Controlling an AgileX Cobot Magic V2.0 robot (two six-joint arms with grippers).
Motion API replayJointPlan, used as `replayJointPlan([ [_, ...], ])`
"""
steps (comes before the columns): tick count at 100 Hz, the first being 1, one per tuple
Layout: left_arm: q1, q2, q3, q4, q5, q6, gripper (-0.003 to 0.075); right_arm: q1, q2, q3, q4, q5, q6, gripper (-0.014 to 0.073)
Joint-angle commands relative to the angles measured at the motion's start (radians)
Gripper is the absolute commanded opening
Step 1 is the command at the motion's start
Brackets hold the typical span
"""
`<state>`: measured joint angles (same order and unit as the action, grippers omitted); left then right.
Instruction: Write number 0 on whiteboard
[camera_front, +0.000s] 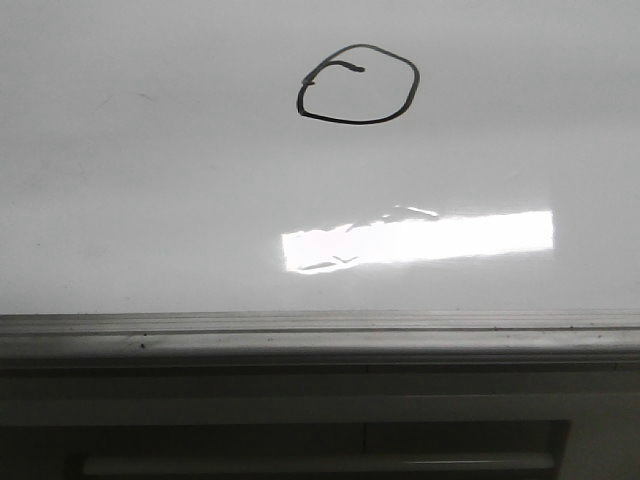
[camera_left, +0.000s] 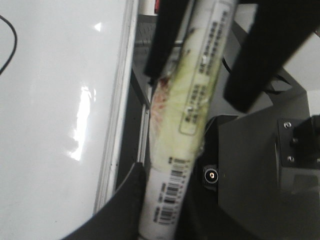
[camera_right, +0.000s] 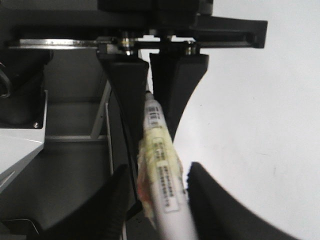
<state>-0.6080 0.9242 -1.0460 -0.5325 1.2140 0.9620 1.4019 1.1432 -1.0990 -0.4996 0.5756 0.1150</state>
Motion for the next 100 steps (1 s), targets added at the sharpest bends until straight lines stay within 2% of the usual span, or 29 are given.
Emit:
replayJointPlan([
  [1, 0.003, -0.011, -0.01, -0.116, -0.194, -0.058, -0.002, -0.008, -0.044, -0.035, -0.057, -0.064, 0.049, 0.0493],
  [6, 0.003, -0.016, 0.01, -0.119, -0.234, -0.081, -0.002, -0.022, -0.065, -0.048, -0.085, -0.034, 0.101, 0.0565],
  [10, 0.003, -0.02, 0.036, -0.119, -0.29, -0.102, -0.002, -0.03, -0.093, -0.061, -0.101, 0.003, 0.139, 0.0586],
  [17, 0.003, -0.039, 0.106, -0.12, -0.437, -0.182, -0.002, -0.044, -0.15, -0.07, -0.114, 0.071, 0.165, 0.0568],
  [22, 0.003, -0.05, 0.155, -0.126, -0.574, -0.241, -0.002, -0.053, -0.194, -0.068, -0.115, 0.122, 0.173, 0.0524],
  [31, 0.003, -0.061, 0.269, -0.126, -0.837, -0.393, -0.002, -0.062, -0.264, -0.061, -0.115, 0.233, 0.177, 0.0329],
  [40, 0.003, -0.048, 0.374, -0.157, -1.036, -0.548, -0.002, -0.062, -0.337, -0.032, -0.117, 0.317, 0.177, -0.0025],
  [42, 0.003, -0.041, 0.385, -0.173, -1.065, -0.568, -0.002, -0.062, -0.354, -0.026, -0.121, 0.324, 0.177, -0.0076],
  [50, 0.003, -0.001, 0.432, -0.238, -1.122, -0.589, -0.002, -0.062, -0.413, 0.02, -0.137, 0.332, 0.203, -0.0055],
  [70, 0.003, 0.139, 0.44, -0.315, -1.149, -0.589, -0.002, -0.062, -0.519, 0.133, -0.206, 0.328, 0.359, -0.0055],
  [100, 0.003, 0.246, 0.44, -0.372, -1.22, -0.589, -0.002, -0.062, -0.538, 0.174, -0.206, 0.304, 0.39, -0.0055],
])
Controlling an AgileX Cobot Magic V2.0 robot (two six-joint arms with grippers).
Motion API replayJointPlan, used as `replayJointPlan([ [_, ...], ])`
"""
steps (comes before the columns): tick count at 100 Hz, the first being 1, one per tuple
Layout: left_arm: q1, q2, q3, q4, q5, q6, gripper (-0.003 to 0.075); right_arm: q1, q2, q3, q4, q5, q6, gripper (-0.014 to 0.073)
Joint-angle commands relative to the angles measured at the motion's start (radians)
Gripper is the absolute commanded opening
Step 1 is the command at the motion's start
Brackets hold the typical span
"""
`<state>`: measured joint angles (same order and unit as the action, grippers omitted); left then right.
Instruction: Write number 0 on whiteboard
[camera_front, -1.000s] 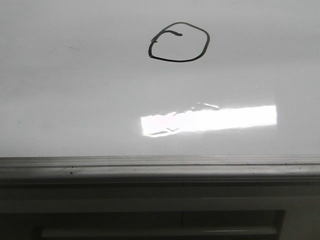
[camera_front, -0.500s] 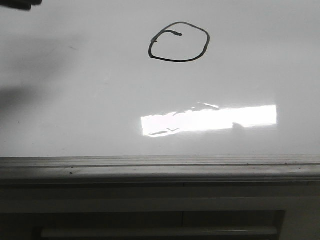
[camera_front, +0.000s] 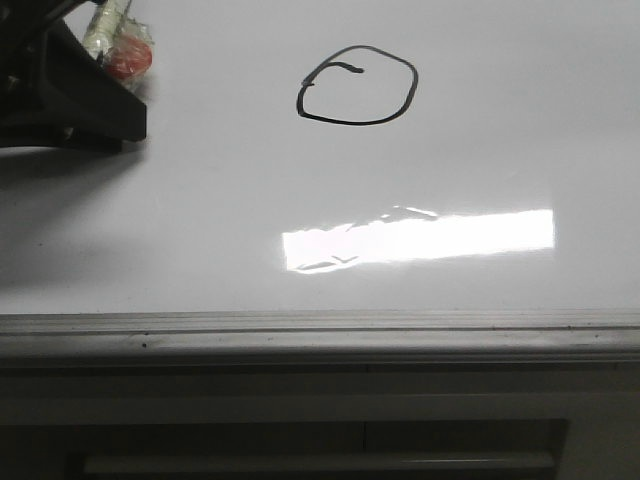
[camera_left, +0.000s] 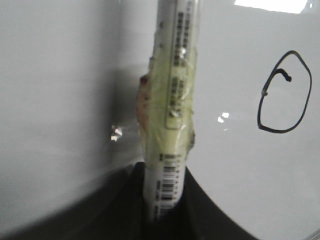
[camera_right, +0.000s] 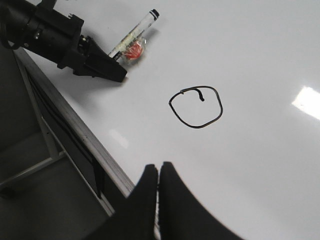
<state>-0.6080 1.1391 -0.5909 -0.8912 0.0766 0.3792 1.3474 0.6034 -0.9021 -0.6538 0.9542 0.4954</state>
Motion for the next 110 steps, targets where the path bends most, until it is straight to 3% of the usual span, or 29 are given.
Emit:
replayJointPlan([
  [1, 0.003, 0.031, -0.015, -0.013, -0.082, -0.006, -0.002, -0.007, 0.001, -0.023, -0.052, -0.077, 0.01, -0.0055],
  [28, 0.003, 0.039, -0.015, -0.013, -0.077, -0.006, -0.0011, -0.007, 0.005, -0.023, -0.052, -0.088, 0.01, -0.0055],
  [50, 0.003, 0.039, -0.015, -0.013, -0.069, -0.006, 0.0167, -0.007, 0.005, -0.023, -0.05, -0.103, 0.011, -0.0055],
  [80, 0.003, 0.039, -0.015, -0.011, -0.07, -0.006, 0.0195, -0.007, 0.005, -0.023, -0.034, -0.129, 0.018, -0.0055],
  [99, 0.003, 0.039, -0.015, -0.011, -0.09, -0.006, 0.0489, -0.007, 0.005, -0.023, -0.02, -0.129, 0.018, -0.0055],
  [110, 0.003, 0.039, -0.015, -0.011, -0.135, -0.006, 0.0539, -0.007, 0.005, -0.023, -0.02, -0.125, 0.018, -0.0055],
])
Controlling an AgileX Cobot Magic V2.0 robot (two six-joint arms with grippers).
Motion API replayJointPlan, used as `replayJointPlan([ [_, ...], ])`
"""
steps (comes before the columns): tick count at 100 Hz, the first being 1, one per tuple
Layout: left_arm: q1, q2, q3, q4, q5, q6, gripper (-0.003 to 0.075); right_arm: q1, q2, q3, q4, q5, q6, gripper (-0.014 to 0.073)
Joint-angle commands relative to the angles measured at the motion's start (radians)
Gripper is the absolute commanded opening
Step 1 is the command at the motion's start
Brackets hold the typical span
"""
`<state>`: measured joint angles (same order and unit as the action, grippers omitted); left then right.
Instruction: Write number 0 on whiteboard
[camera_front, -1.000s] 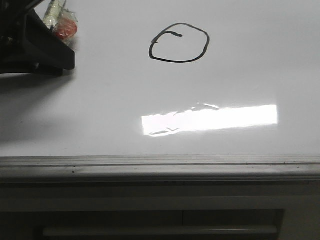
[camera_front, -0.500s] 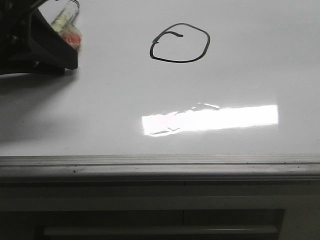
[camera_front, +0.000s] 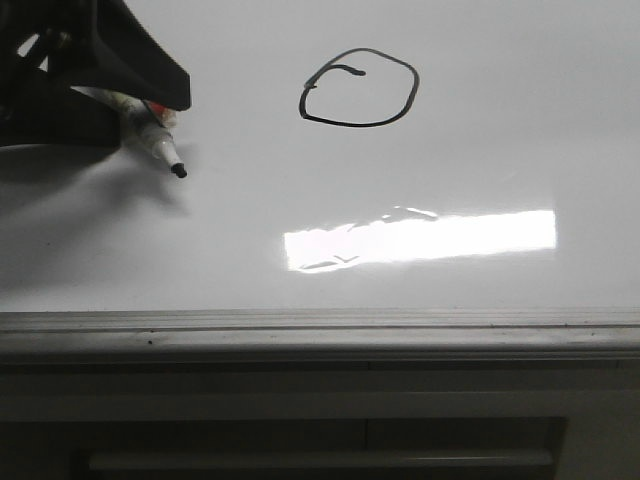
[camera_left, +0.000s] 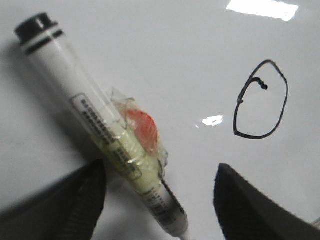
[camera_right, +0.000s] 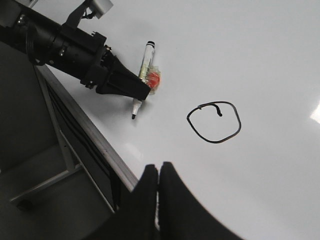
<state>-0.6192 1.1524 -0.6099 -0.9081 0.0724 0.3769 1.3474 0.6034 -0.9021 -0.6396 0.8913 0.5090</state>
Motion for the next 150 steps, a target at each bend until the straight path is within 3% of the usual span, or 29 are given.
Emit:
replayJointPlan([
  [1, 0.015, 0.026, 0.004, 0.006, -0.136, -0.004, 0.0538, -0.007, 0.005, -0.023, -0.034, -0.061, 0.005, -0.0055],
  [48, 0.015, -0.036, 0.018, 0.007, -0.174, -0.001, 0.0536, -0.007, -0.004, -0.023, -0.081, -0.03, 0.005, -0.0055],
  [64, 0.015, -0.117, 0.055, 0.007, -0.161, -0.001, 0.0496, -0.007, -0.053, -0.022, -0.108, 0.008, 0.005, -0.0055],
  [79, 0.015, -0.237, 0.069, 0.022, -0.102, 0.0, 0.0326, -0.007, -0.159, 0.026, -0.189, -0.062, 0.005, -0.0055],
  [95, 0.015, -0.407, 0.069, 0.111, 0.068, 0.003, -0.0017, -0.007, -0.32, 0.166, -0.303, -0.077, 0.005, -0.0055],
  [118, 0.015, -0.612, 0.069, 0.174, 0.253, 0.005, -0.002, -0.007, -0.545, 0.357, -0.396, -0.07, 0.005, -0.0055],
  [150, 0.015, -0.658, 0.069, 0.16, 0.277, 0.005, -0.002, -0.007, -0.624, 0.382, -0.381, -0.069, 0.005, -0.0055],
])
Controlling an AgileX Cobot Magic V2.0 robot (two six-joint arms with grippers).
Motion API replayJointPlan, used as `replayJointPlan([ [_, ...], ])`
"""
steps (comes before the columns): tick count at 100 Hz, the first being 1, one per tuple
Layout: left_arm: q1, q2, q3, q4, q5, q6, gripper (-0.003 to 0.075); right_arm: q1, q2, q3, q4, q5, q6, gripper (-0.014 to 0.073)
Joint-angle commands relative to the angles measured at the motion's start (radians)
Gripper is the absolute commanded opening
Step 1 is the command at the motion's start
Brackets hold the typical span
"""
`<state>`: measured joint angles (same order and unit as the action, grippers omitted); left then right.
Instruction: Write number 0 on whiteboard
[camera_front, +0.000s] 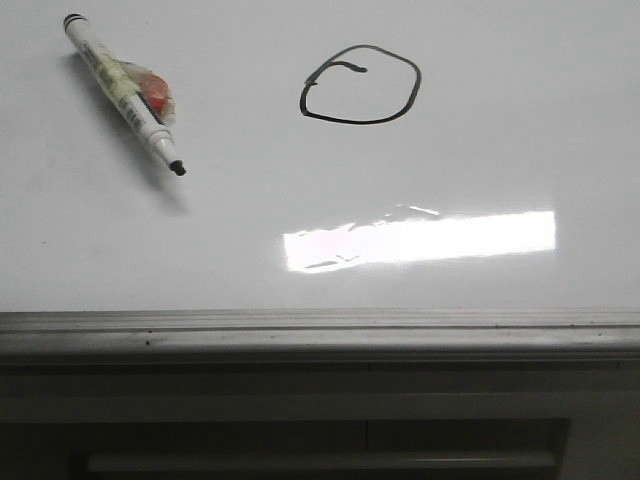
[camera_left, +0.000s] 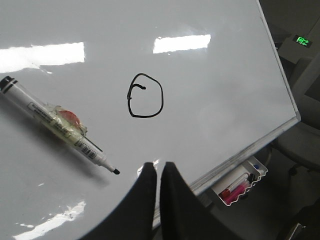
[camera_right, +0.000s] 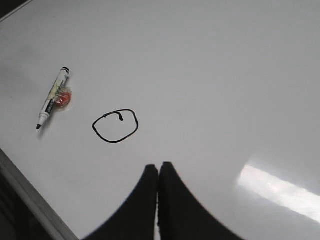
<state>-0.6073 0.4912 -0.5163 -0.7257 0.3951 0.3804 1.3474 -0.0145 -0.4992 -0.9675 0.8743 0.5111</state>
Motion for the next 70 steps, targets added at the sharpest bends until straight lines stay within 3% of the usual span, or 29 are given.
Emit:
replayJointPlan([
  [1, 0.003, 0.003, -0.025, -0.022, -0.046, 0.001, -0.002, -0.007, -0.006, -0.021, -0.053, -0.052, 0.003, -0.0055],
  [38, 0.003, -0.004, -0.005, -0.006, -0.05, 0.001, -0.002, -0.007, -0.006, -0.021, -0.053, -0.052, 0.003, -0.0055],
  [49, 0.004, -0.062, 0.031, 0.224, -0.124, 0.028, -0.002, -0.007, -0.006, -0.021, -0.053, -0.052, 0.003, -0.0055],
  [58, 0.021, -0.142, 0.129, 0.433, -0.269, 0.028, -0.002, -0.007, -0.006, -0.021, -0.053, -0.052, 0.003, -0.0055],
  [70, 0.115, -0.286, 0.296, 0.503, -0.464, 0.028, -0.002, -0.007, -0.006, -0.021, -0.053, -0.052, 0.003, -0.0055],
])
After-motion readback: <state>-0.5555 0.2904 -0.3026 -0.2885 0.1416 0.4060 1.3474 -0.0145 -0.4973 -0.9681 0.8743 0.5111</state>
